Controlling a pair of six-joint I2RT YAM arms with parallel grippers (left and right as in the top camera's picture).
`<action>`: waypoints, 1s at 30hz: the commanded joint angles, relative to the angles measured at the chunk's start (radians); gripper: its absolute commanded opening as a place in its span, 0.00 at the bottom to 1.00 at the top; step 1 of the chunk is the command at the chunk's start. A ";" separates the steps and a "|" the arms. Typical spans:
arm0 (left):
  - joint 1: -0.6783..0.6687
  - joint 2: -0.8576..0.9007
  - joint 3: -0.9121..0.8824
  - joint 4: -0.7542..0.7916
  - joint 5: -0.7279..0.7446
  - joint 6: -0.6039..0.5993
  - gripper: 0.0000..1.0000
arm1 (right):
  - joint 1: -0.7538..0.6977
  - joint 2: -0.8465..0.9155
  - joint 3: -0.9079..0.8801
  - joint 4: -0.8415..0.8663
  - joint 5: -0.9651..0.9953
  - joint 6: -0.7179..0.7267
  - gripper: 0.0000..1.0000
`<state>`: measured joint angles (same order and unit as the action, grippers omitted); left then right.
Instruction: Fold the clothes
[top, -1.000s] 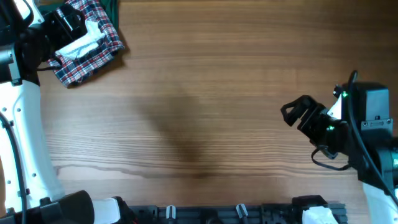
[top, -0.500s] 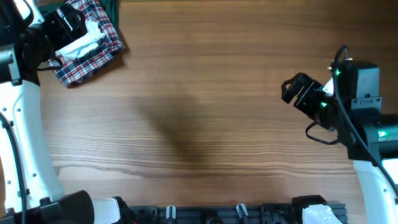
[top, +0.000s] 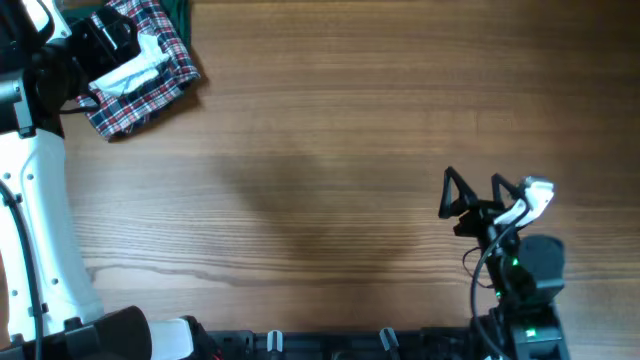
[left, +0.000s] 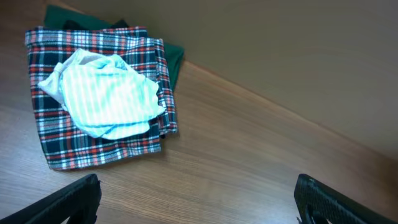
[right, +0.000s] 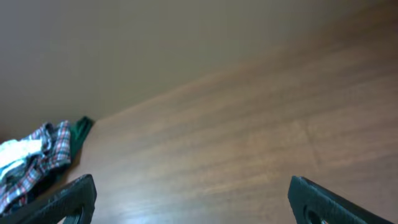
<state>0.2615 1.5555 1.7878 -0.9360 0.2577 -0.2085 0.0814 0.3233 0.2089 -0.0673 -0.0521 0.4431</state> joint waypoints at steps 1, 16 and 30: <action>-0.004 -0.016 0.000 0.002 0.007 -0.013 1.00 | -0.004 -0.096 -0.106 0.130 -0.016 -0.021 1.00; -0.004 -0.016 0.000 0.002 0.007 -0.013 1.00 | -0.164 -0.320 -0.204 0.089 -0.022 -0.025 1.00; -0.004 -0.016 0.000 0.002 0.007 -0.013 1.00 | -0.174 -0.317 -0.204 0.072 -0.040 -0.145 1.00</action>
<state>0.2615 1.5555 1.7878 -0.9360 0.2577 -0.2085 -0.0872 0.0174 0.0067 -0.0006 -0.0780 0.2932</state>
